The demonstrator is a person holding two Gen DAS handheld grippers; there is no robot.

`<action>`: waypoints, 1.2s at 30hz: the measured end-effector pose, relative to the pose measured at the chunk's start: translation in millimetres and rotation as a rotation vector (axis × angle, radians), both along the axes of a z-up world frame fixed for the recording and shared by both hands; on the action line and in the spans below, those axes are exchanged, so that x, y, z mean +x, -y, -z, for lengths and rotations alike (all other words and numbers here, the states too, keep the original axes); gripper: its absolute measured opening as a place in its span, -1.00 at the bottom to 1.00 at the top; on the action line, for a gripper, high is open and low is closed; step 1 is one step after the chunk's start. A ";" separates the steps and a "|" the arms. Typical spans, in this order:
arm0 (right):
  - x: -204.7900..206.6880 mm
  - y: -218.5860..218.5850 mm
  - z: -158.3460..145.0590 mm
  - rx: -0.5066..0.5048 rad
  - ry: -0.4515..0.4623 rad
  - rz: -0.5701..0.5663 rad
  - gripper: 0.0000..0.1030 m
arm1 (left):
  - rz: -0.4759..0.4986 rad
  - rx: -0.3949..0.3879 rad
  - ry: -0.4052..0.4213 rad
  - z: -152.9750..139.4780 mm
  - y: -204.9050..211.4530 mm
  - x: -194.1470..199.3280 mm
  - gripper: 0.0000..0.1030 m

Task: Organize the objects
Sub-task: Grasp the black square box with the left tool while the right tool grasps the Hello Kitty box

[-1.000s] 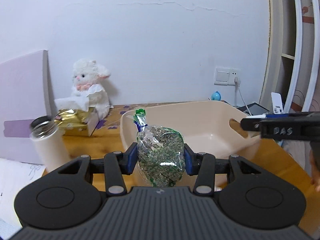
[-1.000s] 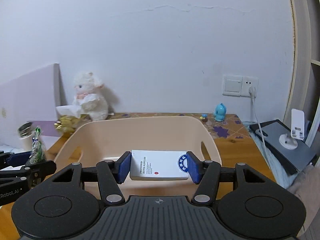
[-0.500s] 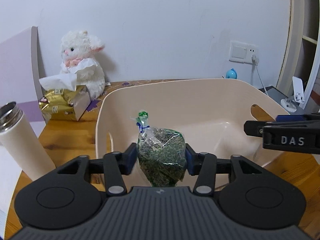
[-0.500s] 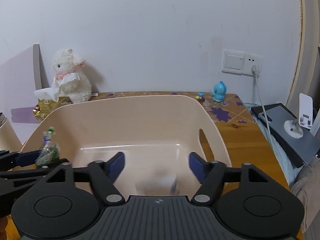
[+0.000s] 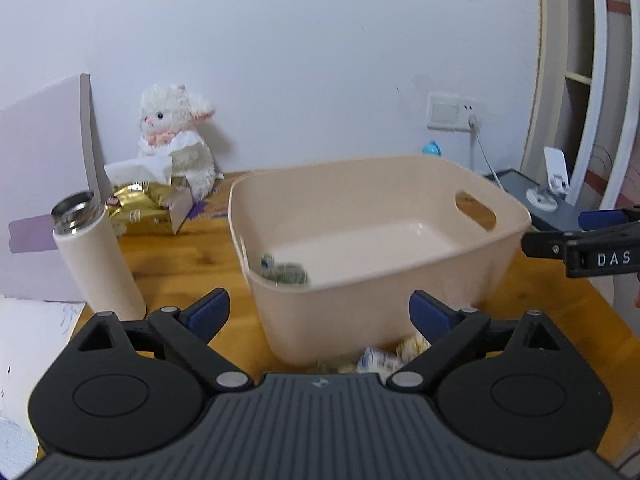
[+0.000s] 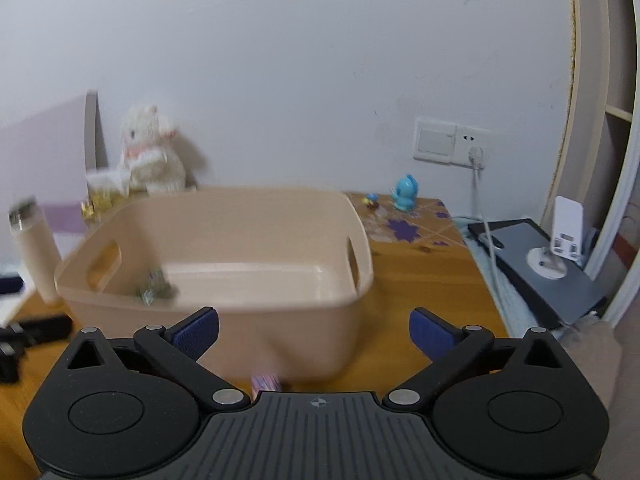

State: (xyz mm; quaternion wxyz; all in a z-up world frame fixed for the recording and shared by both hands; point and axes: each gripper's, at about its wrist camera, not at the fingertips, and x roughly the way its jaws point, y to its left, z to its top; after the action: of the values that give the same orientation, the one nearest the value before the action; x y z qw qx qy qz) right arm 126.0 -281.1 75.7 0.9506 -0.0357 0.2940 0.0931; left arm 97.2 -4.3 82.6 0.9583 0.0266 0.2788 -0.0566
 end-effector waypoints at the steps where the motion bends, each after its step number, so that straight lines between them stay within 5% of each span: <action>1: -3.7 1.1 5.2 -0.024 -0.009 -0.007 1.00 | 0.005 0.005 -0.007 3.4 0.1 -2.9 0.88; 9: -15.7 -5.1 65.0 -0.176 -0.105 -0.072 1.00 | 0.019 -0.002 -0.117 50.4 -4.9 -12.5 0.88; 27: 17.3 -11.3 108.9 -0.068 -0.193 -0.075 0.93 | 0.079 -0.065 -0.224 92.5 -3.9 -0.7 0.76; 30: 18.9 -16.3 107.3 -0.083 -0.180 -0.095 0.76 | 0.091 -0.079 -0.236 95.4 -3.4 4.0 0.42; 36: 20.2 -26.5 102.1 -0.077 -0.168 -0.128 0.06 | 0.131 -0.081 -0.232 97.2 1.2 4.8 0.03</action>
State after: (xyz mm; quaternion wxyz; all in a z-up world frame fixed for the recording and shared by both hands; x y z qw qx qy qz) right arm 146.2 -254.6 -26.4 0.9126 -0.0832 0.3730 0.1451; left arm 102.0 -5.4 -14.7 0.9142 -0.0007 0.3830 -0.1328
